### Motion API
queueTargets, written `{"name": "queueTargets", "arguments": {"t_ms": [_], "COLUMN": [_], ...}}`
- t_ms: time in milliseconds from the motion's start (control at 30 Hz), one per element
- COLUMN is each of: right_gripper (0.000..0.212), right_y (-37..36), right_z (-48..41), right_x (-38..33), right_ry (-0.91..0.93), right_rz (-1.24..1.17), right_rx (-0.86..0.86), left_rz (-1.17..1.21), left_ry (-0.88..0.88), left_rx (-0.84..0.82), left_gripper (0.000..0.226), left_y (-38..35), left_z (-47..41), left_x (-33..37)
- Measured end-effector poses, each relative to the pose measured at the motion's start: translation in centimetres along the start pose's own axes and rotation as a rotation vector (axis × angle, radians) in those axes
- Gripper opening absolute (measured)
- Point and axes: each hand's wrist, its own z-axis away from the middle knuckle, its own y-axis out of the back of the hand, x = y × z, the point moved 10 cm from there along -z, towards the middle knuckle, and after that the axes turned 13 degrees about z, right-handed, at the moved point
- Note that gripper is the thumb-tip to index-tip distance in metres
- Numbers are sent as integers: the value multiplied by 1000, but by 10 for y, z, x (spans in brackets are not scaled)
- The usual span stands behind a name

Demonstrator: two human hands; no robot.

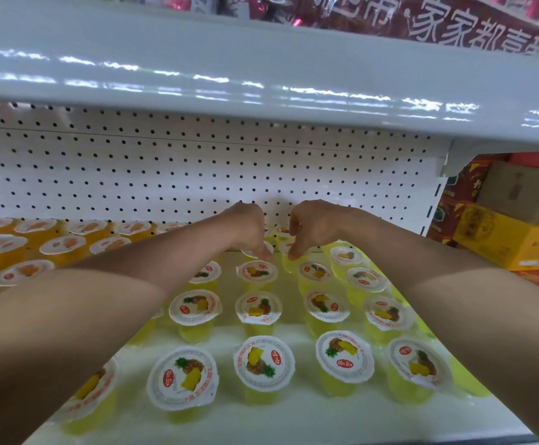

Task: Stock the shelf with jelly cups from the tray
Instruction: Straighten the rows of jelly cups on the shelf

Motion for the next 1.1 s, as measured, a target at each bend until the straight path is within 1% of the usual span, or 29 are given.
{"name": "queueTargets", "arguments": {"t_ms": [133,200,367,567,667,733,833,900,967,1000,1100], "right_gripper": [60,60,54,56,53,48,44,46,48,49,55], "right_y": [-1,-2,-5,-2,9,12,3,-5,-9,-9,-9], "right_z": [1,1,0,6,19,31,47,53,56,58,59], "right_x": [1,1,-2,-2,2,5,8,8,6,5,4], "right_ry": [-10,-14,-16,-31,-26,-14,-10,-18,-30,-36,-63], "right_rz": [-18,-27,-26,-15,-17,-19,25,49,64,71,75], "right_rx": [4,-2,-28,-11,39,12,-101,-161,-184,-183,-163], "left_rz": [-13,-17,-11,-19,-8,-7,-38,-40,-19,-12,-48], "left_ry": [-15,-22,-45,-78,-89,-84,-41,-22,-27,-36,-51], "left_rx": [5,10,16,14,64,72,-45,-127,-153,-159,-170], "left_gripper": [60,60,59,58,57,56,59,54,45,45,54], "left_y": [0,0,0,-2,8,16,11,0,-7,-9,-13], "left_z": [1,1,1,4,13,21,31,35,36,37,41], "left_x": [2,2,1,1,3,5,8,9,11,13,17]}}
